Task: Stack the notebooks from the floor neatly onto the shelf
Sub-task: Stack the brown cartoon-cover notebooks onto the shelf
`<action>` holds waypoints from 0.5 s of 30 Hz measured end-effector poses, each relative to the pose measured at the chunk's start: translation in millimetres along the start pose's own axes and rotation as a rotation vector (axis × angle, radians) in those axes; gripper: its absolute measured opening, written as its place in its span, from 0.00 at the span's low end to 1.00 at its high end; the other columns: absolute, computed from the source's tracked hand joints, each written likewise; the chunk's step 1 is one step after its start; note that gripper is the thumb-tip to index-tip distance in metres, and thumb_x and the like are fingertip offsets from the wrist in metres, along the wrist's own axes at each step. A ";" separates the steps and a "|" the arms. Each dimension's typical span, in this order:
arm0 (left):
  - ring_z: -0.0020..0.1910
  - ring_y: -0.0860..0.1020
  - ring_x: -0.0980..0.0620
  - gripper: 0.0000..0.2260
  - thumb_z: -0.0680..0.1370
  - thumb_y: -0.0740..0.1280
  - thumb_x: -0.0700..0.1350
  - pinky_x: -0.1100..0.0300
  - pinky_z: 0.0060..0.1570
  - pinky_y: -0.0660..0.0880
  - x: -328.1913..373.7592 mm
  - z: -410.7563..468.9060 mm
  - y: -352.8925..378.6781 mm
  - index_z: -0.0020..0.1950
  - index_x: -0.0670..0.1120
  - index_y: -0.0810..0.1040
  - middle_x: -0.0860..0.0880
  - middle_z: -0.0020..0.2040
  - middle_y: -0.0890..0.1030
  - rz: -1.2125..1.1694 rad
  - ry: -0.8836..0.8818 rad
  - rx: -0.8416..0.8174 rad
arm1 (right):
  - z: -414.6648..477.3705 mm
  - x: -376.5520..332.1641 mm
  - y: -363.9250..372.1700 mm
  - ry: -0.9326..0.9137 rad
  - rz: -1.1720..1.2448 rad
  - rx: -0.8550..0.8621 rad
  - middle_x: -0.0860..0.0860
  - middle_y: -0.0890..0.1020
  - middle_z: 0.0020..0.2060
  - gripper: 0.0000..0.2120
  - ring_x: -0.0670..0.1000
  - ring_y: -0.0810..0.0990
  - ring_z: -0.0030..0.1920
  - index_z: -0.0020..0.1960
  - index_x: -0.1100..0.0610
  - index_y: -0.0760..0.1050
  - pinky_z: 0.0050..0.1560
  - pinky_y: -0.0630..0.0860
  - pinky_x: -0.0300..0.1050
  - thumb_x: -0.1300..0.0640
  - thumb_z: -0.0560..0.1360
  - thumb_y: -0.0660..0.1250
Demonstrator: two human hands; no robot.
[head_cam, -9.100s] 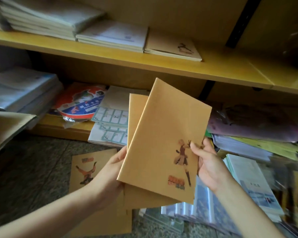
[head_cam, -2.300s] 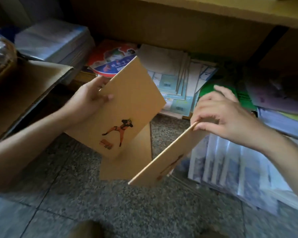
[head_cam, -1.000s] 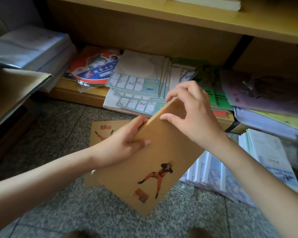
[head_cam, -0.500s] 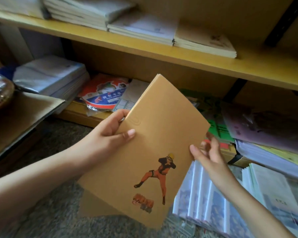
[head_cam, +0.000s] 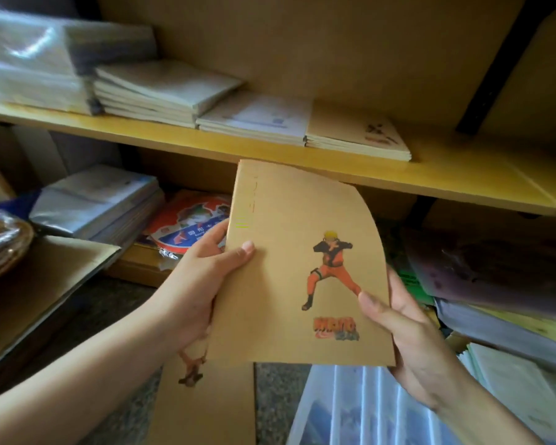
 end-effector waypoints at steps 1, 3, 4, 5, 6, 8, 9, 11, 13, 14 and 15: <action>0.45 0.83 0.47 0.15 0.78 0.62 0.42 0.51 0.38 0.81 4.8 0.7 4.7 0.61 0.58 0.74 0.47 0.51 0.84 0.003 0.029 -0.013 | 0.7 -13.0 -1.5 -0.052 -0.016 0.009 0.55 0.84 0.51 0.19 0.52 0.84 0.46 0.58 0.47 0.76 0.38 0.81 0.47 0.62 0.69 0.62; 0.48 0.82 0.45 0.16 0.77 0.63 0.44 0.47 0.41 0.80 11.6 0.0 14.0 0.62 0.61 0.73 0.48 0.52 0.83 -0.015 0.057 -0.037 | 1.5 -36.3 -7.1 -0.128 -0.049 0.030 0.56 0.84 0.50 0.18 0.54 0.84 0.45 0.55 0.47 0.78 0.38 0.81 0.48 0.62 0.69 0.62; 0.48 0.81 0.44 0.16 0.77 0.63 0.44 0.46 0.42 0.80 13.6 -1.7 19.4 0.61 0.62 0.73 0.49 0.51 0.83 -0.031 0.067 -0.044 | 1.9 -45.7 -11.4 -0.152 -0.058 0.042 0.56 0.84 0.49 0.18 0.54 0.84 0.44 0.52 0.46 0.80 0.38 0.81 0.47 0.62 0.68 0.62; 0.48 0.81 0.45 0.15 0.78 0.63 0.44 0.46 0.42 0.79 15.0 -3.7 25.1 0.60 0.61 0.74 0.49 0.50 0.84 -0.049 0.083 -0.050 | 2.0 -53.5 -14.9 -0.163 -0.057 0.044 0.56 0.84 0.48 0.18 0.54 0.84 0.43 0.50 0.45 0.82 0.37 0.81 0.47 0.62 0.68 0.63; 0.47 0.82 0.45 0.14 0.78 0.63 0.43 0.48 0.42 0.79 16.0 -6.7 30.5 0.59 0.60 0.75 0.48 0.49 0.84 -0.065 0.105 -0.051 | 1.9 -59.5 -19.8 -0.168 -0.046 0.041 0.57 0.85 0.47 0.17 0.54 0.84 0.42 0.49 0.46 0.82 0.36 0.81 0.47 0.62 0.67 0.63; 0.45 0.82 0.46 0.15 0.75 0.66 0.40 0.51 0.40 0.79 17.7 -15.6 38.2 0.59 0.55 0.76 0.47 0.48 0.84 -0.087 0.175 -0.024 | 0.1 -68.1 -24.4 -0.165 -0.007 0.005 0.59 0.84 0.49 0.17 0.55 0.84 0.41 0.53 0.48 0.81 0.35 0.81 0.47 0.61 0.66 0.66; 0.45 0.82 0.47 0.19 0.72 0.69 0.38 0.53 0.39 0.80 19.0 -19.6 40.0 0.60 0.53 0.75 0.47 0.49 0.84 -0.091 0.232 -0.003 | -0.6 -69.5 -23.8 -0.160 0.011 -0.044 0.59 0.84 0.50 0.18 0.56 0.84 0.42 0.55 0.49 0.81 0.36 0.81 0.48 0.59 0.65 0.71; 0.49 0.82 0.51 0.25 0.70 0.67 0.40 0.60 0.40 0.80 22.4 -27.5 45.4 0.66 0.52 0.70 0.50 0.53 0.83 -0.067 0.361 0.001 | -0.2 -67.4 -25.3 -0.145 -0.044 -0.138 0.59 0.82 0.53 0.27 0.57 0.84 0.45 0.58 0.48 0.79 0.39 0.82 0.50 0.53 0.59 0.79; 0.56 0.80 0.53 0.26 0.74 0.66 0.43 0.62 0.47 0.78 25.3 -30.5 52.1 0.70 0.57 0.64 0.51 0.60 0.80 -0.005 0.455 -0.047 | 7.5 -65.6 -35.7 -0.151 -0.148 -0.129 0.58 0.81 0.56 0.28 0.58 0.82 0.51 0.61 0.46 0.77 0.45 0.81 0.51 0.52 0.62 0.78; 0.58 0.78 0.53 0.26 0.76 0.65 0.43 0.62 0.50 0.77 28.2 -28.5 55.2 0.70 0.58 0.62 0.51 0.62 0.79 0.040 0.489 -0.072 | 13.1 -67.7 -41.1 -0.167 -0.180 -0.102 0.58 0.81 0.57 0.25 0.59 0.81 0.54 0.62 0.47 0.75 0.48 0.81 0.52 0.54 0.66 0.74; 0.60 0.77 0.53 0.25 0.77 0.64 0.44 0.62 0.52 0.77 33.1 -23.6 57.6 0.71 0.58 0.61 0.51 0.63 0.78 0.089 0.521 -0.088 | 18.4 -72.7 -43.5 -0.194 -0.203 -0.076 0.58 0.81 0.57 0.24 0.59 0.80 0.56 0.64 0.49 0.73 0.50 0.80 0.52 0.56 0.69 0.71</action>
Point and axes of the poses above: each hand's wrist, its own z-axis towards the middle knuckle, its own y-axis out of the palm, x = y × z, the point moved 10 cm from there along z, towards the middle knuckle
